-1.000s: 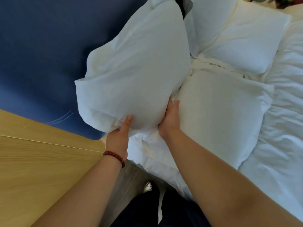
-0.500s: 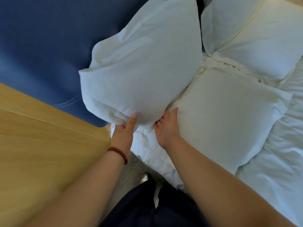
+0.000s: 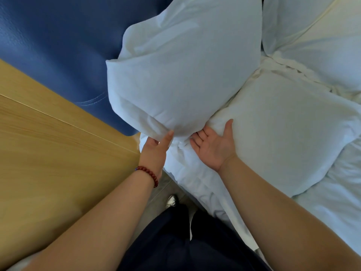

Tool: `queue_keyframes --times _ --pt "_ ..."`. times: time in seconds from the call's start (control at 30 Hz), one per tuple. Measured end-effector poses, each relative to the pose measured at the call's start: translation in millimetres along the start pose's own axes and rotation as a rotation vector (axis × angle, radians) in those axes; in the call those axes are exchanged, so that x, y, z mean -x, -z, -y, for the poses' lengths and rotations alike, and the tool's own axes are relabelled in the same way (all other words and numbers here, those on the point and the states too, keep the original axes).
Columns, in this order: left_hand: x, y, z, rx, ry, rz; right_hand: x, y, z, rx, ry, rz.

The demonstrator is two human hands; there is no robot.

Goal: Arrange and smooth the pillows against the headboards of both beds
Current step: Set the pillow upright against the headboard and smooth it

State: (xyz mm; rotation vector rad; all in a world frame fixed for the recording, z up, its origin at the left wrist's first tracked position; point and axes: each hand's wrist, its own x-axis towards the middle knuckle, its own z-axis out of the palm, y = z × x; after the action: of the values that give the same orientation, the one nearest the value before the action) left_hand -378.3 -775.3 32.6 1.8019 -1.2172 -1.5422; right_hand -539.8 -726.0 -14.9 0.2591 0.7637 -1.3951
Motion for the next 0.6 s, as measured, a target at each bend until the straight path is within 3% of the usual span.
queue_keyframes --times 0.17,0.37,0.6 --pt "-0.7 2.8 6.1 0.053 -0.024 0.026 22.4 14.4 -17.0 -0.088 -0.097 0.053" --pt "-2.0 6.4 8.3 0.058 0.011 0.008 -11.7 -15.7 -15.7 -0.057 -0.082 0.017" --pt "-4.4 18.0 4.1 0.087 -0.004 -0.028 26.7 11.5 -10.9 -0.024 -0.078 0.008"
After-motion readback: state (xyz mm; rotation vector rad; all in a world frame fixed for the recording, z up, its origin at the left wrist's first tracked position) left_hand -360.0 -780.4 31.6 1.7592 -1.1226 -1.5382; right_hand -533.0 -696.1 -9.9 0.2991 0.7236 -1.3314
